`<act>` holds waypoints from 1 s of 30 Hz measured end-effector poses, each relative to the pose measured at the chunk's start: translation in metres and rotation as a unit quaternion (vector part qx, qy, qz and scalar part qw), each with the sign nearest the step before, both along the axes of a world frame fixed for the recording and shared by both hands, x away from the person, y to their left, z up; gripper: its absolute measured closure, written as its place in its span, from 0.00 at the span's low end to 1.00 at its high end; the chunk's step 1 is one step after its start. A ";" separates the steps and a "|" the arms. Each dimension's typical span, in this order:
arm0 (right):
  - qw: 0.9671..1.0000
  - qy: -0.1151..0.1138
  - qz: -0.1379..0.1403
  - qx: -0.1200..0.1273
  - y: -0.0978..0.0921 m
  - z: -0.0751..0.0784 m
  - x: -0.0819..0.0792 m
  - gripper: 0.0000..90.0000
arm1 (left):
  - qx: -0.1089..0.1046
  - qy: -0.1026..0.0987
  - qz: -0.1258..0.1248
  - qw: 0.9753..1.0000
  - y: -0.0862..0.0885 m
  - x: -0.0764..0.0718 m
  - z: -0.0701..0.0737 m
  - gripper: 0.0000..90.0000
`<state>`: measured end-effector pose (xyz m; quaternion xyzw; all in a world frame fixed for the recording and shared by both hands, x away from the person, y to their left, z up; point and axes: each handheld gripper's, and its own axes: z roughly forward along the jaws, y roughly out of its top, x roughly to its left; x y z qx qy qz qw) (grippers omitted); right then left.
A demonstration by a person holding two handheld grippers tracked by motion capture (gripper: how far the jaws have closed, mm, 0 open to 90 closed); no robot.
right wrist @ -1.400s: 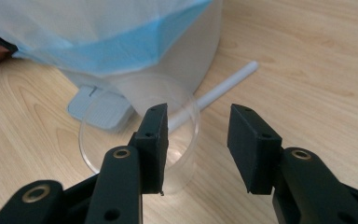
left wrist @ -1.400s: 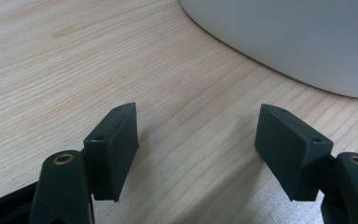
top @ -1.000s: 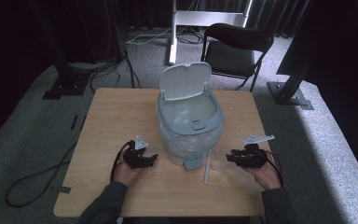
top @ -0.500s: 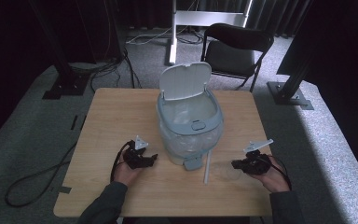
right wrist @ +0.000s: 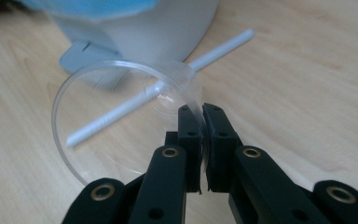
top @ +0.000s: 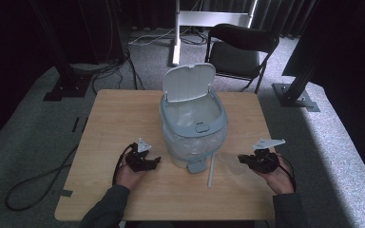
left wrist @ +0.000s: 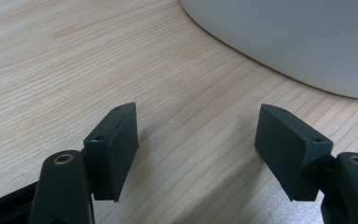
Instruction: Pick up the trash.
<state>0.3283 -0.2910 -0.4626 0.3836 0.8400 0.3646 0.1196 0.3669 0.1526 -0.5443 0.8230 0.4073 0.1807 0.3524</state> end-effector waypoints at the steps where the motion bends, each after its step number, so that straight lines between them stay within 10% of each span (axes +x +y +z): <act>1: 1.000 -0.006 -0.006 0.001 0.000 0.002 0.000 0.96 | 0.000 0.000 0.000 1.000 0.000 0.000 0.000 0.34; 30: 0.994 -0.086 -0.067 0.024 -0.008 0.045 0.001 0.96 | -0.001 0.000 0.000 1.000 0.000 0.000 0.000 0.34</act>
